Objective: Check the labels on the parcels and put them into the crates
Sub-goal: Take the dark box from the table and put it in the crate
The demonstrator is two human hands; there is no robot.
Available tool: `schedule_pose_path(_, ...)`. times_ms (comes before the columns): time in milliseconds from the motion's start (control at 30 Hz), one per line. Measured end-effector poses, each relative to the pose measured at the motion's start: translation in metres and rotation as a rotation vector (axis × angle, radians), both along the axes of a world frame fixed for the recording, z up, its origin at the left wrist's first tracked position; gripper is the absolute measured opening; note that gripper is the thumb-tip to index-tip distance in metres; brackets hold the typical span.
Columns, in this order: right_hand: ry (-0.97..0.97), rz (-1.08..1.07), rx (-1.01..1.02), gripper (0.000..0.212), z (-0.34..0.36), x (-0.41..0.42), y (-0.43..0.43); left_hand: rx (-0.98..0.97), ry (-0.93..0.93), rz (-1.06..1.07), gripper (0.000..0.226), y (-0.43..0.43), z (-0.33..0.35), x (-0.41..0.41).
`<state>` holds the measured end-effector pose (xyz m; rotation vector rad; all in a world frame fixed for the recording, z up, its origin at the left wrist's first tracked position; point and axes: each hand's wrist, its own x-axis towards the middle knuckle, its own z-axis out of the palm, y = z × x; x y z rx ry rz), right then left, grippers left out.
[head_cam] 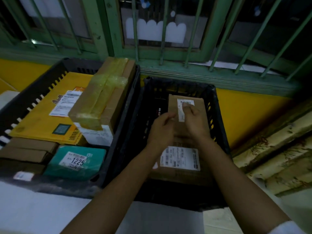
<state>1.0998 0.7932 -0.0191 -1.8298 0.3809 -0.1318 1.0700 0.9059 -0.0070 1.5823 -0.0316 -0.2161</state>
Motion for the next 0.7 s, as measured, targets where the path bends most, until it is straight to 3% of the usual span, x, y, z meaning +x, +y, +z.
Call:
schedule_pose_path(167,-0.115,-0.169,0.156,0.029,0.021,-0.066,0.021,0.014,-0.09,-0.133,0.032,0.006,0.002,-0.038)
schedule_pose_path(400,-0.222,-0.525,0.17,0.021,0.034,-0.18,0.028,-0.075,-0.035,-0.244,0.018,0.021,-0.003,-0.068)
schedule_pose_path(567,-0.239,-0.811,0.161,0.032,0.037,-0.287,0.007,-0.116,-0.1,-0.597,0.024,-0.027,0.006,-0.148)
schedule_pose_path(700,-0.267,-1.049,0.132,0.023,0.038,-0.391,-0.007,-0.122,-0.061,-0.821,0.025,-0.072,0.002,-0.242)
